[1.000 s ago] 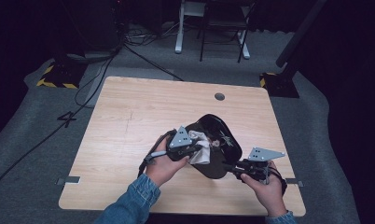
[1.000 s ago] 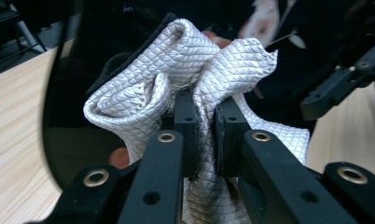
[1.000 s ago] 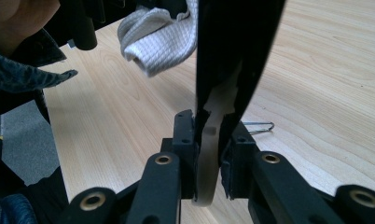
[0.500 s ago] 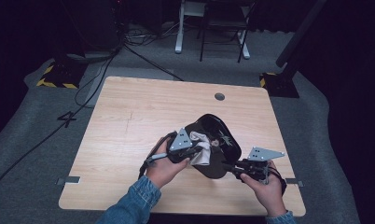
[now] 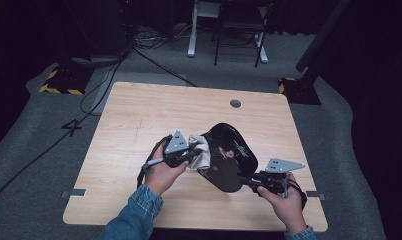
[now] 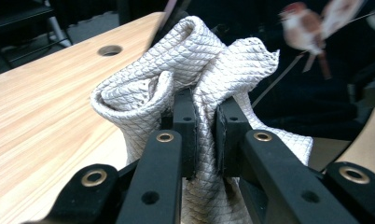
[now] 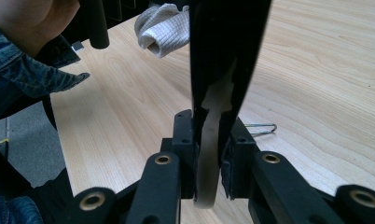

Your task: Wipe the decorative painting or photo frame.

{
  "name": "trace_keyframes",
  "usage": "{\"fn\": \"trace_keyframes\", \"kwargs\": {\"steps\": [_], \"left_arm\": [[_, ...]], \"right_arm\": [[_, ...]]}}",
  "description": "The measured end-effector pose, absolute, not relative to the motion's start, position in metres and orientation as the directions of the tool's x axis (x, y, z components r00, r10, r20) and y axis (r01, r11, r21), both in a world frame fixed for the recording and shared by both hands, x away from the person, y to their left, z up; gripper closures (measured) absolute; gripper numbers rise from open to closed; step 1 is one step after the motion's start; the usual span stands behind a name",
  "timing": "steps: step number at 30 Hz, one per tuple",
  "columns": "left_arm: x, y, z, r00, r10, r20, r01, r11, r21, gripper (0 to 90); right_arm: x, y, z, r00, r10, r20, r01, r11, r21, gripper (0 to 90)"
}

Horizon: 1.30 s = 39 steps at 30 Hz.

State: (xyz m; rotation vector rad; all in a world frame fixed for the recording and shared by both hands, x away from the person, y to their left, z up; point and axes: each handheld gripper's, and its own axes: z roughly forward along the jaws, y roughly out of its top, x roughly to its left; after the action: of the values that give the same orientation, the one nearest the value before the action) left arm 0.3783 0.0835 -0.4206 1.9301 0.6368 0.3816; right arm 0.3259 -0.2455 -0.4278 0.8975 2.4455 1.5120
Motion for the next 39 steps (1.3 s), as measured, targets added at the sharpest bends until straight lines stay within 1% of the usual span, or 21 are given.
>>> {"fn": "trace_keyframes", "kwargs": {"steps": [5,11,15,22,32,36,39], "left_arm": [[0.383,0.091,-0.423,0.796,0.605,-0.021,0.277,-0.332,0.902,81.0],[0.383,0.091,-0.424,0.793,0.608,-0.025,0.284,-0.334,0.899,81.0],[0.38,0.084,-0.424,0.811,0.584,-0.034,0.281,-0.339,0.898,81.0],[0.368,0.062,-0.424,0.846,0.533,0.001,0.244,-0.388,0.889,80.9],[0.354,0.039,-0.425,0.884,0.467,0.024,0.204,-0.43,0.879,80.3],[0.351,0.035,-0.426,0.887,0.461,0.038,0.192,-0.442,0.876,80.1],[0.353,0.037,-0.427,0.888,0.46,0.025,0.2,-0.432,0.879,80.3]], "right_arm": [[0.326,-0.246,-0.428,-0.815,0.546,0.192,0.416,0.322,0.85,78.4],[0.326,-0.246,-0.428,-0.817,0.543,0.193,0.415,0.322,0.851,78.4],[0.326,-0.245,-0.428,-0.817,0.544,0.192,0.415,0.323,0.851,78.3],[0.326,-0.245,-0.428,-0.819,0.542,0.19,0.413,0.326,0.85,77.9],[0.326,-0.245,-0.428,-0.817,0.545,0.191,0.416,0.326,0.849,78.0],[0.326,-0.246,-0.428,-0.816,0.546,0.192,0.417,0.325,0.849,78.2],[0.326,-0.246,-0.428,-0.815,0.545,0.195,0.418,0.322,0.849,78.2]]}}
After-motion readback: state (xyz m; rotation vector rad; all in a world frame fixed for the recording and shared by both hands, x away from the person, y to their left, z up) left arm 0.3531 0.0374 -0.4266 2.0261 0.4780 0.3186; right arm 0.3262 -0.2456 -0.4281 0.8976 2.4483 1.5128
